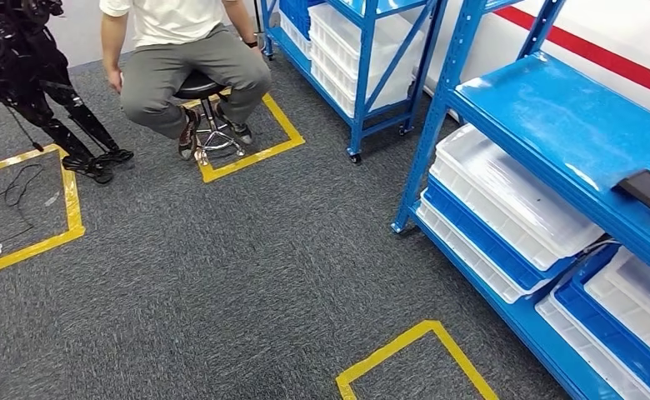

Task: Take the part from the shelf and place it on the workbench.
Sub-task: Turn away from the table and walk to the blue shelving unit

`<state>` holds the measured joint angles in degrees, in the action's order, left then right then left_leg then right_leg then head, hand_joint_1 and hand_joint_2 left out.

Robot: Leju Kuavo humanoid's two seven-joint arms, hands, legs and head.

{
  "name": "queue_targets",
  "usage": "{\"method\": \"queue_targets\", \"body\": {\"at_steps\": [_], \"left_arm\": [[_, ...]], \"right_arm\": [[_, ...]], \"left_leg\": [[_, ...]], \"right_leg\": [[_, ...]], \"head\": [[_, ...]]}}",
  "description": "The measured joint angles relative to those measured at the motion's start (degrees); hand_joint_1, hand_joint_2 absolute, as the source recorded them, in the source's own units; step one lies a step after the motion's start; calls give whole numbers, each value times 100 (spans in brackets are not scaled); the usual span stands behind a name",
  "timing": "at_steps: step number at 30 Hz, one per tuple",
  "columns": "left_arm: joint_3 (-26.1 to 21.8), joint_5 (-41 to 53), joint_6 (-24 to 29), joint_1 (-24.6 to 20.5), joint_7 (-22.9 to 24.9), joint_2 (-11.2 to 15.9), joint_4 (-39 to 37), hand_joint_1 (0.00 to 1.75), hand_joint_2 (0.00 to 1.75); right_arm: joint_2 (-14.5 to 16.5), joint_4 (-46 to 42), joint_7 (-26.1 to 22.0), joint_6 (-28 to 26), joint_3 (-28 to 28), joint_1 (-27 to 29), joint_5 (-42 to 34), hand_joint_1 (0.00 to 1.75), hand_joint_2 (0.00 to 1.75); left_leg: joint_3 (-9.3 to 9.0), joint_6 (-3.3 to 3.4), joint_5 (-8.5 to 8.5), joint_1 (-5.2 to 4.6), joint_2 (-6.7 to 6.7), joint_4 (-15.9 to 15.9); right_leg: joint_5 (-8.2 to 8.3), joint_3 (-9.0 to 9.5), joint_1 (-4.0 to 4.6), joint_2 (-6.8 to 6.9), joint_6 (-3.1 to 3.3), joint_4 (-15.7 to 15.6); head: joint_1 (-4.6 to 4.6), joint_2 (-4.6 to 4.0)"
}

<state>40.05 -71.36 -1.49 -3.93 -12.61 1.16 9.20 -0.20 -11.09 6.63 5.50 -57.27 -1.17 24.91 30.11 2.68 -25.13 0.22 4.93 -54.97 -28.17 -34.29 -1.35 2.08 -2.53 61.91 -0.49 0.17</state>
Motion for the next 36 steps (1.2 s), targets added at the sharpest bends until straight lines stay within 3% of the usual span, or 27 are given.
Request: {"method": "queue_targets", "body": {"at_steps": [1,2,3,5,6,7,9,10,11,12,13,14,16,18,20,21,23,25,27,28,29,30,31,32,34,36], "left_arm": [[1,2,5,2,4,-2,0,0,0],[2,5,10,2,9,-1,0,0,0],[3,8,15,0,14,2,0,0,0],[8,14,18,-16,23,1,2,0,0],[13,20,18,-26,26,-2,3,0,0],[19,26,18,-29,27,-3,4,0,0],[28,43,16,-17,31,-4,4,0,0],[32,49,15,-8,34,-5,3,0,0],[37,58,14,-2,38,-5,3,0,0],[43,63,14,0,41,-5,2,0,0],[49,66,14,1,44,-4,2,0,0],[55,70,14,1,45,-3,2,0,0],[63,78,14,0,52,13,-3,0,0],[70,90,15,-7,66,30,-13,0,0],[75,101,22,-21,76,32,-17,0,0],[77,107,27,-29,80,27,-17,0,0],[80,121,30,-29,84,16,-17,0,0],[83,128,32,-17,89,11,-17,0,0],[90,132,33,-6,94,6,-17,0,0],[98,133,33,-6,96,-1,-17,0,0],[109,135,33,-7,97,-9,-17,0,0],[124,138,32,-10,97,-19,-17,0,0],[139,140,32,-12,98,-17,-17,0,0],[152,144,32,-14,98,-14,-17,0,0],[168,155,35,-24,97,-3,-17,0,0],[175,168,38,-44,95,-9,-16,0,0]], "right_arm": [[-1,-1,2,5,0,-14,9,0,0],[2,-3,3,11,0,-30,19,0,0],[5,-5,4,15,0,-39,23,0,0],[8,-10,9,16,0,-29,32,0,0],[11,-10,11,16,0,-18,33,0,0],[14,-10,16,16,0,-10,37,0,0],[21,-10,20,16,0,-9,51,0,0],[21,-10,21,16,0,-11,61,0,0],[22,-10,22,16,0,-9,72,0,0],[24,-10,26,16,0,-4,83,0,0],[26,-10,31,15,0,4,94,0,0],[31,-10,36,15,0,9,104,0,0],[57,-10,41,14,0,9,116,0,0],[83,-10,43,14,0,1,125,0,0],[94,-10,46,15,0,4,136,0,0],[97,-10,48,16,0,9,144,0,0],[95,-9,49,16,1,4,164,0,0],[85,-10,50,17,1,-14,181,0,0],[71,-10,50,19,1,-17,197,0,0],[64,-10,50,19,0,-13,204,0,0],[56,-10,51,19,0,-8,212,0,0],[49,-11,52,19,0,-7,216,0,0],[51,-11,54,21,0,-18,218,0,0],[48,-14,55,23,0,-34,220,0,0],[56,-19,58,27,0,-53,227,0,0],[55,-21,72,27,0,-43,234,0,0]], "left_leg": [[4,-40,-19,-11,70,-28],[1,-83,-42,-23,139,-57],[-6,-121,-64,-30,207,-78],[-37,-193,-98,-8,329,-94],[-38,-231,-151,16,283,-143],[1,-269,-269,42,146,-277],[247,-322,-693,79,-265,-904],[425,-329,-912,86,-399,-1320],[577,-327,-1049,87,-461,-1664],[652,-311,-1063,86,-486,-1826],[616,-280,-949,84,-503,-1744],[478,-233,-744,78,-546,-1443],[105,-108,-344,53,-813,-638],[-74,-7,-198,10,-1001,-228],[-76,43,-165,-20,-899,-162],[-86,55,-121,-9,-815,-101],[-104,99,-17,19,-647,43],[-80,118,30,20,-474,94],[-45,95,44,15,-290,91],[-32,76,49,21,-207,89],[-24,49,51,33,-130,85],[-21,11,47,44,-56,69],[-14,-39,28,38,14,39],[-16,-97,-1,30,81,3],[-40,-192,-58,14,207,-51],[-76,-269,-103,53,260,-77]], "right_leg": [[85,230,-3,154,-21,-369],[138,379,-3,261,-4,-611],[157,406,9,301,38,-690],[190,370,8,146,141,-680],[205,363,-6,71,183,-683],[227,370,-23,-2,232,-685],[272,355,-29,-141,301,-684],[289,339,-12,-217,325,-681],[298,327,10,-302,338,-678],[305,321,35,-392,347,-673],[310,323,57,-480,350,-669],[313,330,77,-567,350,-666],[332,335,96,-716,340,-664],[365,303,86,-836,304,-667],[413,242,89,-954,229,-689],[418,200,100,-939,203,-668],[258,-6,138,-688,215,-365],[-105,-384,118,-380,260,396],[-327,-655,64,-289,206,1008],[-314,-626,30,-261,140,1011],[-219,-459,-6,-214,57,754],[-85,-181,-44,-107,-28,300],[33,80,-65,64,-80,-141],[123,281,-71,196,-89,-480],[175,362,-53,290,-5,-674],[200,332,-61,128,98,-659]], "head": [[3,0],[-3,0],[-7,0],[-17,0],[-20,0],[-24,0],[-32,0],[-31,0],[-29,0],[-30,0],[-30,0],[-30,0],[-22,0],[-23,0],[-32,0],[-33,0],[-15,0],[7,0],[11,0],[13,0],[14,0],[14,0],[19,0],[15,0],[6,0],[-3,0]]}}
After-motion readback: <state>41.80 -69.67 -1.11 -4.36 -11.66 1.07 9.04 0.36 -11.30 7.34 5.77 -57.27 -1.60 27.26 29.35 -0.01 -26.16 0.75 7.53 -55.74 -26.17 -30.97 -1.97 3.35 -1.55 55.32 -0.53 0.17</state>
